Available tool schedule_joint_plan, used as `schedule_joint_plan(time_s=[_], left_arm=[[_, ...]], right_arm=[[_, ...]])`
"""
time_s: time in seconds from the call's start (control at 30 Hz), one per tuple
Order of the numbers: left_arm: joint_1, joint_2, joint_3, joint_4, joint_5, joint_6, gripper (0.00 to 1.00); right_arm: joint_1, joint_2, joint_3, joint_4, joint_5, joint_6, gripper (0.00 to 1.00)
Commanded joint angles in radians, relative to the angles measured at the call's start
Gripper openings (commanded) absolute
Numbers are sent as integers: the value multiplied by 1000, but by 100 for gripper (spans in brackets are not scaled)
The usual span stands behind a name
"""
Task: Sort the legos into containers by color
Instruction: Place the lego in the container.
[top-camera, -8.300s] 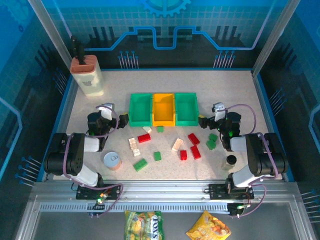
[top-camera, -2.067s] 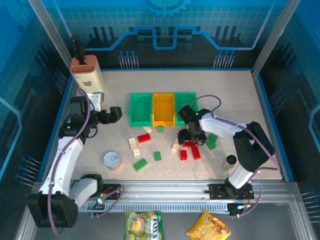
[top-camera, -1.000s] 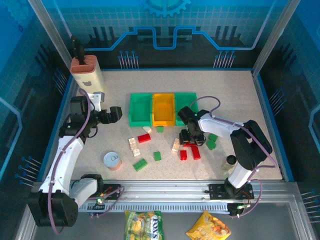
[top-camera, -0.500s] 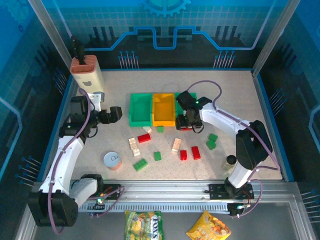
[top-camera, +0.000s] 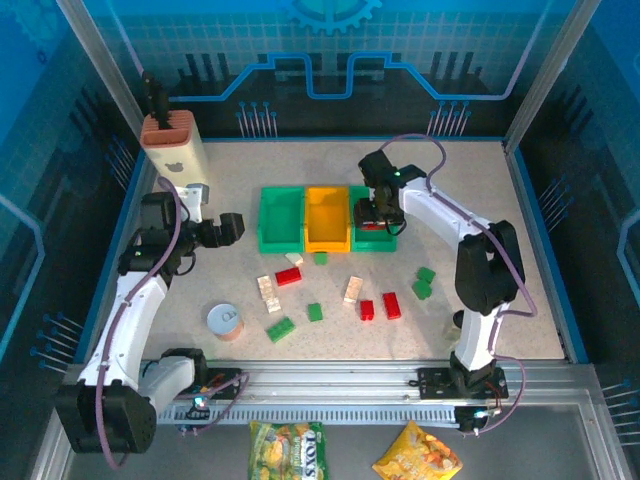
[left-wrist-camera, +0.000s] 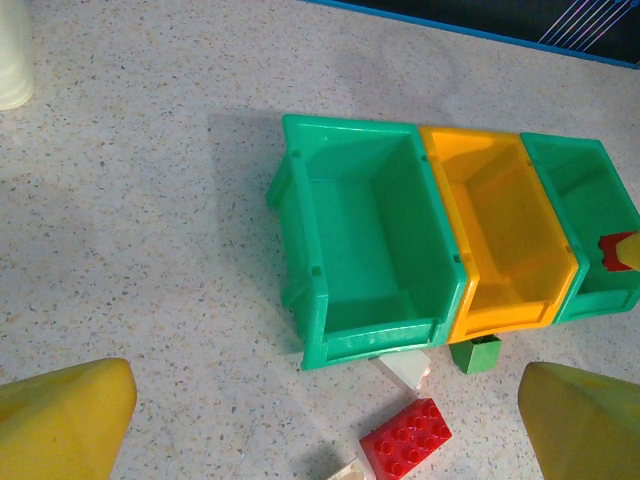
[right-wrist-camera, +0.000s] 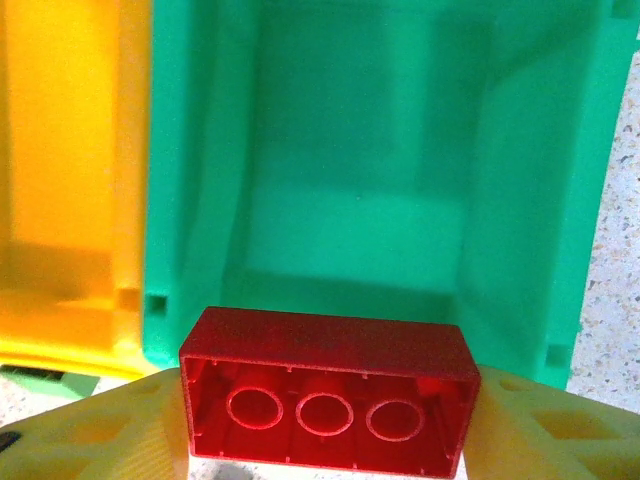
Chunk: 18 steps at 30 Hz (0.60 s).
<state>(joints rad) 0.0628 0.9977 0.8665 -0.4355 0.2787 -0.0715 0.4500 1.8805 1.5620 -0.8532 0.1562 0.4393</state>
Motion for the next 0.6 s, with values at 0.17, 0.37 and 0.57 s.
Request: schedule_joint_plan(time_s=[0.17, 0.37, 0.57], left_arm=[[11, -16, -14, 10, 19, 9, 99], [11, -19, -14, 11, 20, 9, 99], [11, -21, -15, 10, 23, 9, 99]], right_arm=[[-30, 57, 32, -2, -18, -25, 65], [-31, 62, 27, 6, -22, -19, 69], [-31, 39, 25, 3, -20, -15, 72]])
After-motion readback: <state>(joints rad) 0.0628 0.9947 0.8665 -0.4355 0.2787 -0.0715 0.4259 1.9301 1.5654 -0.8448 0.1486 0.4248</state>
